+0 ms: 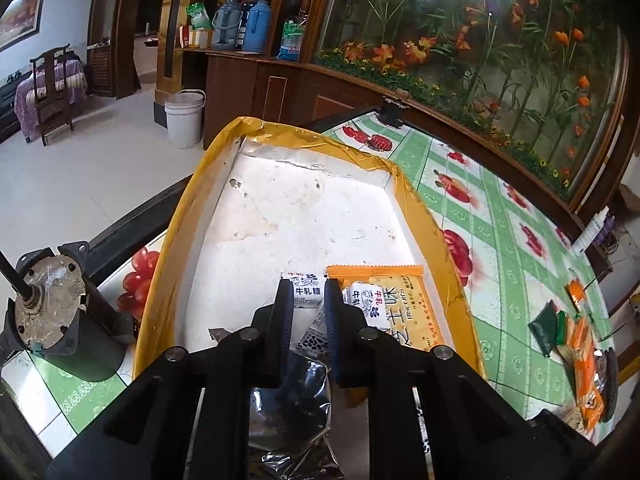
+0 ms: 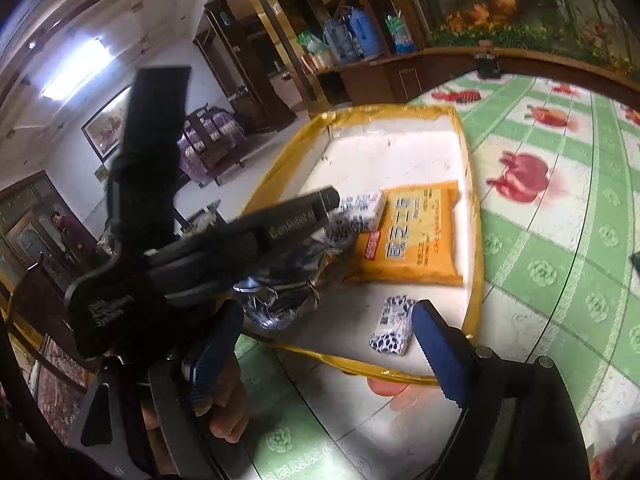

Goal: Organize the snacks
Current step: 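Open both grippers to release the candy packets into the tray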

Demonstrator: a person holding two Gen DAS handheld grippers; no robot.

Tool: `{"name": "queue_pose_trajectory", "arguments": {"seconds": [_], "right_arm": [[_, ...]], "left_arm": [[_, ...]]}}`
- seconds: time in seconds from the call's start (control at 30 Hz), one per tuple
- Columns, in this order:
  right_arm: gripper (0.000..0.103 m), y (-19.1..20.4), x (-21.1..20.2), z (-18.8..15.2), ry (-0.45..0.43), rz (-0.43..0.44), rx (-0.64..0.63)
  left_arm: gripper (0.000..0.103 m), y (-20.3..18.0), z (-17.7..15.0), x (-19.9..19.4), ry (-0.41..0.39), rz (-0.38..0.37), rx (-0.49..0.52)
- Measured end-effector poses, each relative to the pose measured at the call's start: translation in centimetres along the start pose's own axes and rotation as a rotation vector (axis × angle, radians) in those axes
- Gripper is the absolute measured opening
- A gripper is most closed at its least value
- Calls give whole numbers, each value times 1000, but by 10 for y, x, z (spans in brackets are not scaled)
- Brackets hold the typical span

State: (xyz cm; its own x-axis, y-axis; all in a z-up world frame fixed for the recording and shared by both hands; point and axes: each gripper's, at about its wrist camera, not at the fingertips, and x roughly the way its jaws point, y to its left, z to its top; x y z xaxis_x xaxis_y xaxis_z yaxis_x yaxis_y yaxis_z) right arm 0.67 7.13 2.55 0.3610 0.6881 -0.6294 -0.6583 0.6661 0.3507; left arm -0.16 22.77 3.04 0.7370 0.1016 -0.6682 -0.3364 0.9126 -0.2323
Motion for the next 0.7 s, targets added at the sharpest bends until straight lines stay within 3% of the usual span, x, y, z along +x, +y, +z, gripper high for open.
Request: {"name": "queue_pose_trajectory", "arguments": {"seconds": [0.3,0.47,0.7], "right_arm": [[85,-9,-11,5,-28,8,36],[72,-13,-20,8,-33,27,66],[73,-28,-27,8,-30,50,151]], "left_arm": [[13,0,1,-3,-22,-2,-3],[13,-1,0,-3,-22,4,-3],[13,-1,0,-4,-34,2,-2]]}}
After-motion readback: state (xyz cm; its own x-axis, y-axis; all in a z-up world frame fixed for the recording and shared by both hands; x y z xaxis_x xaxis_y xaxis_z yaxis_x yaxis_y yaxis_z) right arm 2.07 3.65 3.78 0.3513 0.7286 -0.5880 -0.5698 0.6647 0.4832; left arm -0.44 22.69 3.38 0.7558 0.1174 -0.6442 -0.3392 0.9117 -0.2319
